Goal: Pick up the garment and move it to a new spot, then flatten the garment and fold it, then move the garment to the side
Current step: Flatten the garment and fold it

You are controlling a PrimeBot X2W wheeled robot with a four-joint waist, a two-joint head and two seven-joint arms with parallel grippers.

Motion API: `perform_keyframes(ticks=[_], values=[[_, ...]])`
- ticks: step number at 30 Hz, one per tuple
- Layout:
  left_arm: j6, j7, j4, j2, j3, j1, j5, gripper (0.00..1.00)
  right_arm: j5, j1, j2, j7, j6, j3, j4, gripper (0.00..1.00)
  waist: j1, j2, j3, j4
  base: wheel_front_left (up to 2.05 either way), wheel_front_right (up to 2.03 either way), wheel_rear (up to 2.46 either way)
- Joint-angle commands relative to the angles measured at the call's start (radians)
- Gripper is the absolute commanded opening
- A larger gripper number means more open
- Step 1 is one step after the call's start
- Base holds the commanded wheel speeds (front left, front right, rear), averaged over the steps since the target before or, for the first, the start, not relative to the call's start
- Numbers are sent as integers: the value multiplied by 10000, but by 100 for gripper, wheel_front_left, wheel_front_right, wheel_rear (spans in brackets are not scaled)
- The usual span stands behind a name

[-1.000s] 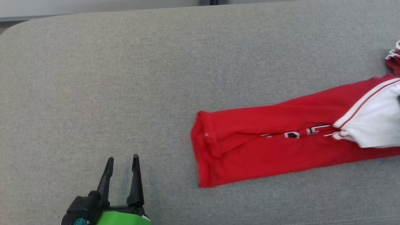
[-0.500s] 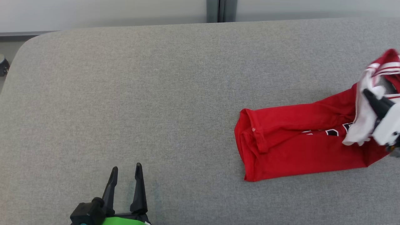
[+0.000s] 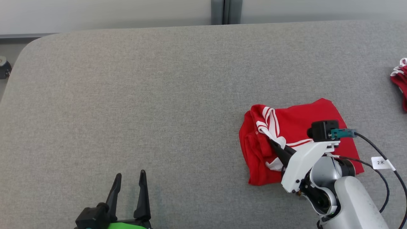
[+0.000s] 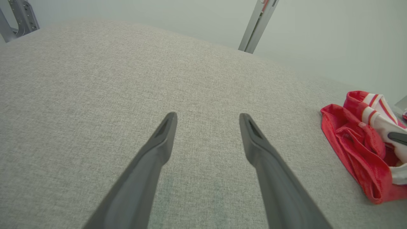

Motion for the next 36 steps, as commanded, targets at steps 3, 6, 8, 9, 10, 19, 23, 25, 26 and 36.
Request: perform_keyframes(ticks=[3,6,8,9,10,19,23,25,26,36], values=[[-73,-27,98,15,-11,64,103,100,201,-365,25,-666,0,236,526,0,0,0,-69,-84,0,0,0],[-55,-27,132,16,-98,113,89,100,514,-633,32,-1231,0,465,982,0,0,0,-127,-130,0,0,0],[0,-27,139,16,-154,151,55,100,656,-798,33,-1460,0,596,1244,0,0,0,-166,-160,0,0,0],[-1,-27,155,16,-192,159,37,100,686,-866,32,-1536,0,655,1350,0,0,0,-173,-173,0,0,0],[17,-27,172,16,-226,156,26,100,738,-928,33,-1619,0,754,1468,0,0,0,-179,-185,0,0,0],[9,-27,316,16,-264,229,81,100,1653,-1084,29,-2631,0,1590,1437,100,0,0,-304,-273,0,0,0],[-26,-27,347,15,-130,338,224,100,2201,-591,30,-3396,0,1786,378,100,0,0,-517,-366,0,0,0],[-63,-27,320,15,-35,365,346,100,1742,-321,7,-3821,0,1601,-234,100,0,0,-632,-442,0,0,0],[-79,-27,330,15,25,416,426,100,1399,-126,-33,-4044,0,1519,-551,100,0,0,-720,-494,0,0,0],[-131,-25,237,15,327,679,760,100,-677,1458,-1004,-6211,0,-681,-332,100,0,0,-1165,-894,0,0,0]])
